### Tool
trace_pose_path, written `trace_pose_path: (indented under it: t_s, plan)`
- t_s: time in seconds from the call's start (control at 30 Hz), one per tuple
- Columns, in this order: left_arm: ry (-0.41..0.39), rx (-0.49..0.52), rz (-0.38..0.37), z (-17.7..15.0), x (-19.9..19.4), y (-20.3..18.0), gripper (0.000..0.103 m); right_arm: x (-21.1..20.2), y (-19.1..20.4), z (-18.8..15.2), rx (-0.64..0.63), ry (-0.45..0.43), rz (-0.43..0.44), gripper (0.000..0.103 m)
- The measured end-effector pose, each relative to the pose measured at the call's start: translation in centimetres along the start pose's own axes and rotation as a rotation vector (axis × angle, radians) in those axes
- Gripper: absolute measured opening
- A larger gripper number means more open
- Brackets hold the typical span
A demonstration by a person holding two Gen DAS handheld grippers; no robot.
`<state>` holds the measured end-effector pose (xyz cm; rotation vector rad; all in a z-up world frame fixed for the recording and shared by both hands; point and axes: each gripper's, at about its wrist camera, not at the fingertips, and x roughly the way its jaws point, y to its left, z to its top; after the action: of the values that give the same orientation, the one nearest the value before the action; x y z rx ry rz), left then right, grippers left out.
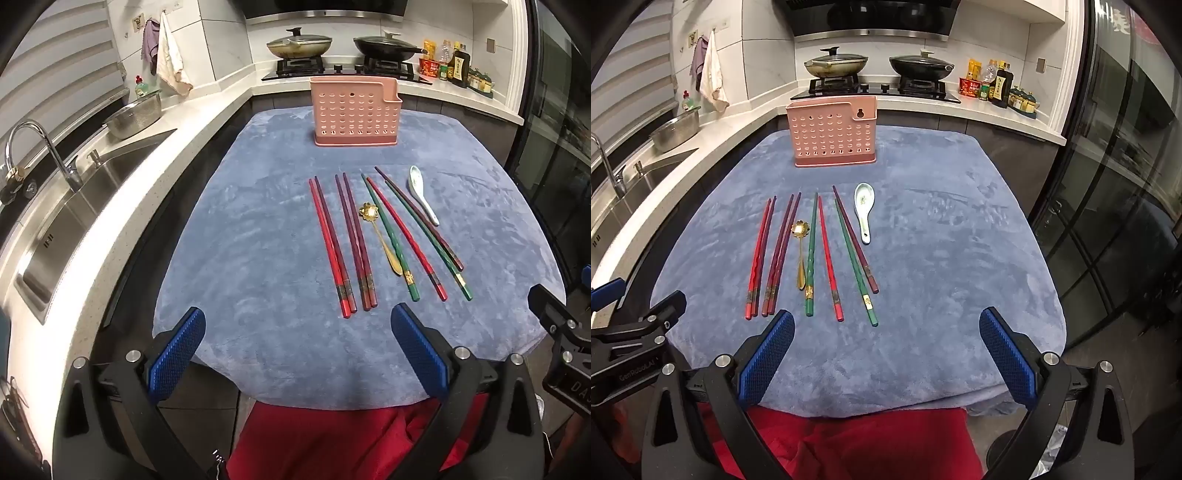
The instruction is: Organize utensils
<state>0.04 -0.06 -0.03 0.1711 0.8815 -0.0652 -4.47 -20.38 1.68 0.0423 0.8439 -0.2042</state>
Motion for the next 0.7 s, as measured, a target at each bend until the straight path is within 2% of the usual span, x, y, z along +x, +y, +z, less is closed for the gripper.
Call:
trace_pose_path:
  t_s: [0.4,0.7]
  plan:
    - [-0.008,-0.007,-0.007,0.08,-0.24,-0.8,0.096,-0.1,0.09,0.02,0.0,-0.004,0.0,0.096]
    - [-0.006,-0.006,-0.014,0.03,-0.01,0.01,0.096,-0.07,0.07,0.05,-0.001,-0.005,0.002,0.096]
